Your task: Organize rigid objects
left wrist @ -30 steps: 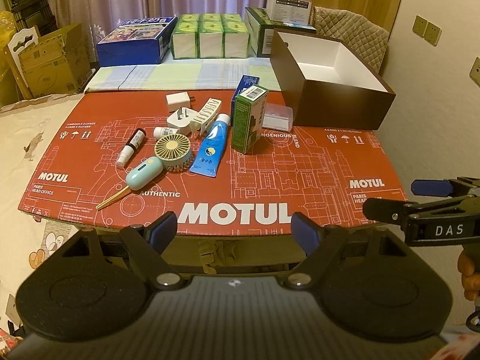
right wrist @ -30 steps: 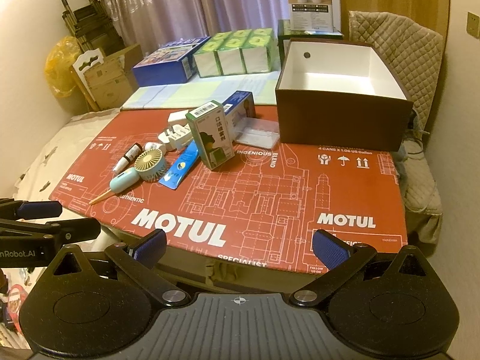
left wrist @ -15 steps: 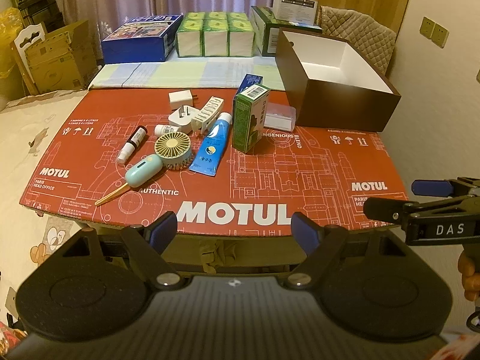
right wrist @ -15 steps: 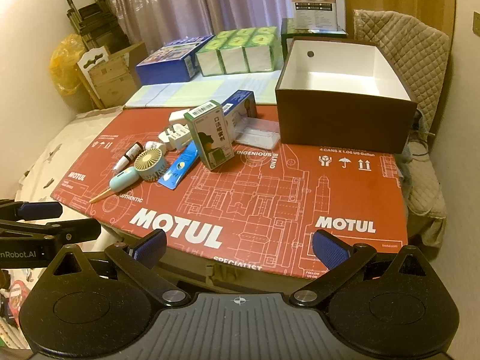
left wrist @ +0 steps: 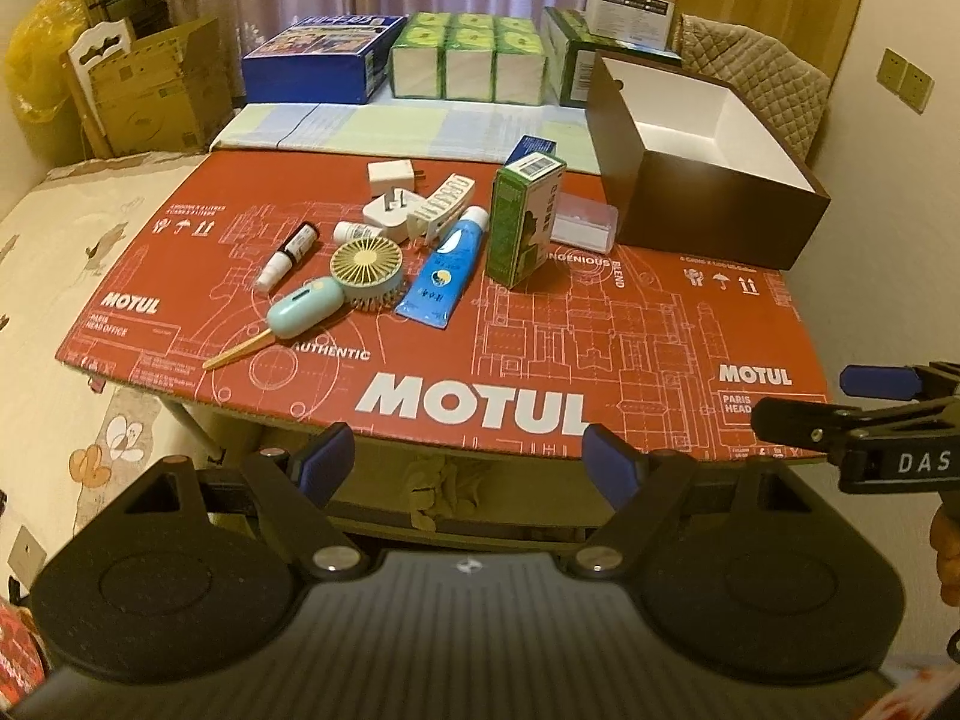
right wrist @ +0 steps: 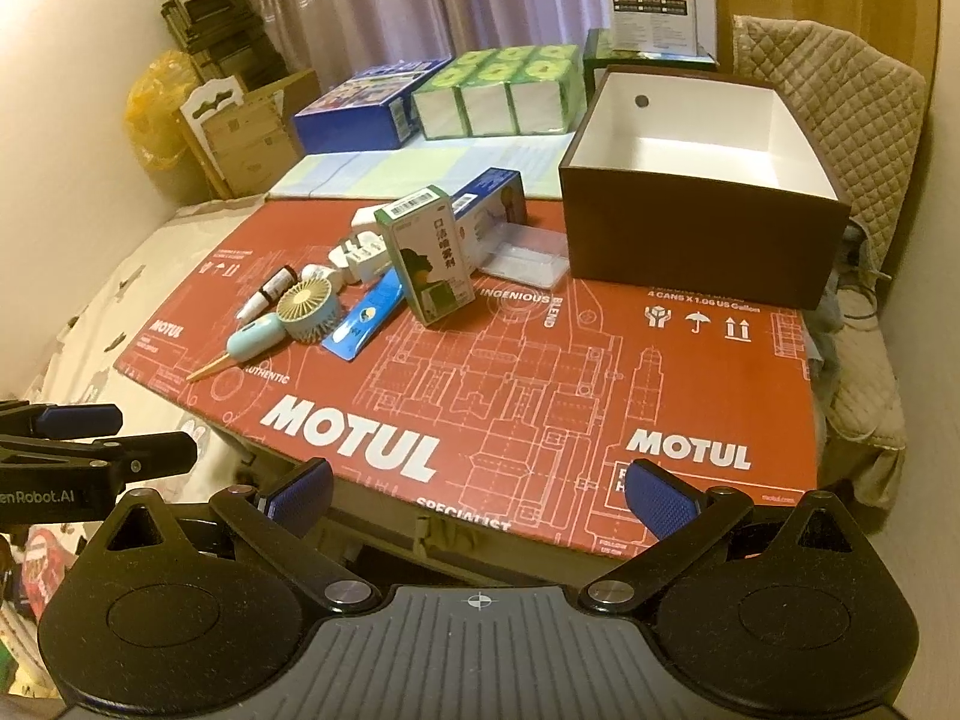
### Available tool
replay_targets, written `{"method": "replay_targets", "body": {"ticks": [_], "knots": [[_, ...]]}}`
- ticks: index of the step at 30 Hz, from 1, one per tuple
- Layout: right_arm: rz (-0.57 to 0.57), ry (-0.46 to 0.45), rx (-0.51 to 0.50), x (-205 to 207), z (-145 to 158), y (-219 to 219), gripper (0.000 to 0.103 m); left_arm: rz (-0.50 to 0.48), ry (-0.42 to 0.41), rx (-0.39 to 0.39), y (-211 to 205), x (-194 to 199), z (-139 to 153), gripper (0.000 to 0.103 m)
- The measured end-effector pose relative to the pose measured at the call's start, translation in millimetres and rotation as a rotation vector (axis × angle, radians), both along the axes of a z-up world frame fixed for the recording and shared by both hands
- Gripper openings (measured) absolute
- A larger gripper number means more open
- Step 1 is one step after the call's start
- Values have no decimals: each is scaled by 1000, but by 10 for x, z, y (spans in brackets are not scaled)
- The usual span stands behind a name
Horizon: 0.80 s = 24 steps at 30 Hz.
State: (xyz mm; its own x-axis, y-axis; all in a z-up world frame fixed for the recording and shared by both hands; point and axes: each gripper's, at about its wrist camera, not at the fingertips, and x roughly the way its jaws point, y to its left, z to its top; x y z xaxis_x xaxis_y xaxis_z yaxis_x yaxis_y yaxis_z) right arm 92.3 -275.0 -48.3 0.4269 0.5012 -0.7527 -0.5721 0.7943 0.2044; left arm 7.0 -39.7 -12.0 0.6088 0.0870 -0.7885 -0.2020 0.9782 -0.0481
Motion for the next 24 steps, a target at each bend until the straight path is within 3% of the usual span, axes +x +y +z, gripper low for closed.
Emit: {"method": "replay_targets", "body": {"ticks": [12, 24], "knots": [[15, 31, 37, 88, -84, -129, 101, -5, -33, 46, 106, 12, -132, 81], [-84, 26, 54, 320, -132, -10, 101, -126, -38, 93, 580, 519, -363, 78]]}}
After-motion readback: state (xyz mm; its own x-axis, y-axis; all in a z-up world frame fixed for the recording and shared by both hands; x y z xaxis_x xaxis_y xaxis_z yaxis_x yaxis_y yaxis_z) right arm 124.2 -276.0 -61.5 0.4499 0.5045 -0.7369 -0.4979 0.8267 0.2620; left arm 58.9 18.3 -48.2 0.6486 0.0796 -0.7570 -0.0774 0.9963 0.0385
